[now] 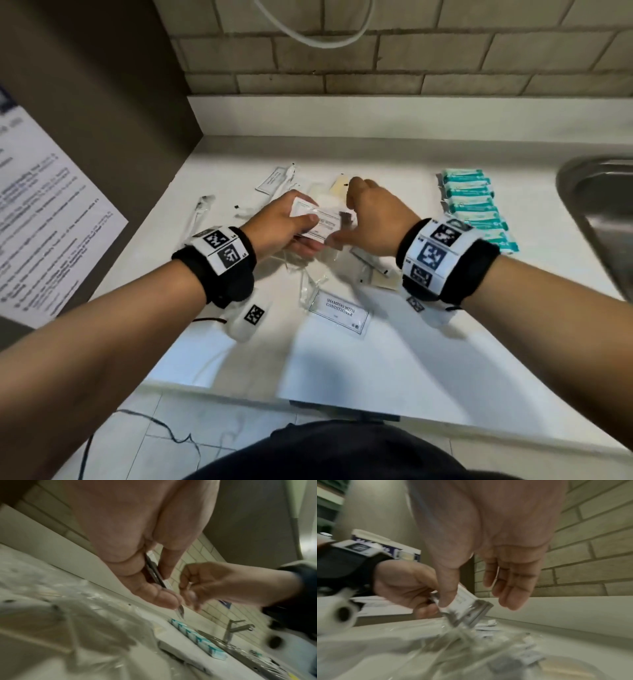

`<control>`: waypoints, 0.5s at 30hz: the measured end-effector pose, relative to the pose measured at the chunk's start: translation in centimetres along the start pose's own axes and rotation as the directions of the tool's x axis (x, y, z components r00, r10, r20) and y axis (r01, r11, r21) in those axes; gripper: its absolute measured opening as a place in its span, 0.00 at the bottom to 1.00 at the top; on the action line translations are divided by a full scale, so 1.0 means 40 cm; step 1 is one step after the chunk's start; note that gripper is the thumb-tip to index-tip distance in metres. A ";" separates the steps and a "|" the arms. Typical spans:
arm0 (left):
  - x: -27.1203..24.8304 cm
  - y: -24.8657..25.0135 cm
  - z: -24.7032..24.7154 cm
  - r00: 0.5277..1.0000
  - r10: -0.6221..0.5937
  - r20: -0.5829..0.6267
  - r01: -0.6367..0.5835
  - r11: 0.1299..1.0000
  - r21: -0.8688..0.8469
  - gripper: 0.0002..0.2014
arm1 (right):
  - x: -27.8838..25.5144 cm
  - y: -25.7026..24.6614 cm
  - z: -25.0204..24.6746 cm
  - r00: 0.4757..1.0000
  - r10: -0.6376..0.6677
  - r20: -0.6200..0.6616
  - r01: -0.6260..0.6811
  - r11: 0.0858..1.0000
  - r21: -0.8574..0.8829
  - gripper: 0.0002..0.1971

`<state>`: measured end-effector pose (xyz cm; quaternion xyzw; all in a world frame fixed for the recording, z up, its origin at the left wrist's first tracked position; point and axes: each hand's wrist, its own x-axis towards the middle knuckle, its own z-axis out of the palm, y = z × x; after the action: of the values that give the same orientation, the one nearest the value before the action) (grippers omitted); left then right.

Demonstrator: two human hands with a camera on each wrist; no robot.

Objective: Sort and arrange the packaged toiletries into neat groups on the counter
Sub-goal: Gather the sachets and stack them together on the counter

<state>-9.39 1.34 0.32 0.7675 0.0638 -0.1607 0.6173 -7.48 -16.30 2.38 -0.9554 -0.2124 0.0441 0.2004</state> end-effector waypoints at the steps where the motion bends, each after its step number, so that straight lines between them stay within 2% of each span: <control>1: -0.005 -0.007 -0.013 0.999 0.013 -0.046 -0.013 1.000 -0.006 0.07 | -0.023 -0.009 0.011 0.999 -0.005 0.036 0.005 1.000 -0.007 0.30; 3: -0.010 -0.014 -0.039 0.989 0.033 -0.143 -0.039 0.998 -0.042 0.10 | -0.066 -0.029 0.032 0.976 -0.025 0.217 0.036 0.998 -0.045 0.26; 5: -0.012 -0.019 -0.063 0.980 0.043 -0.192 -0.060 0.995 -0.082 0.16 | -0.100 -0.050 0.062 0.899 -0.011 0.437 0.082 0.986 -0.143 0.25; 6: -0.014 -0.019 -0.071 0.980 0.047 -0.195 -0.066 0.993 -0.094 0.18 | -0.109 -0.055 0.081 0.864 -0.001 0.504 0.102 0.979 -0.174 0.23; 7: -0.016 -0.019 -0.078 0.980 0.049 -0.195 -0.070 0.992 -0.102 0.19 | -0.114 -0.058 0.098 0.847 0.008 0.532 0.108 0.977 -0.186 0.20; 9: -0.022 -0.014 -0.086 0.979 0.054 -0.195 -0.076 0.992 -0.105 0.16 | -0.114 -0.058 0.124 0.847 0.016 0.532 0.096 0.978 -0.183 0.15; 12: -0.023 -0.011 -0.092 0.972 0.066 -0.225 -0.095 0.988 -0.121 0.11 | -0.100 -0.067 0.126 0.846 0.027 0.532 0.091 0.977 -0.194 0.16; 15: -0.021 -0.020 -0.106 0.962 0.073 -0.262 -0.108 0.987 -0.119 0.10 | -0.086 -0.075 0.129 0.809 0.012 0.587 0.118 0.976 -0.183 0.17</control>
<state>-9.73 5.70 0.63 0.7415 0.1186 -0.0267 0.6599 -12.63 -13.37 -1.15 -0.9048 -0.2939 0.3072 0.0243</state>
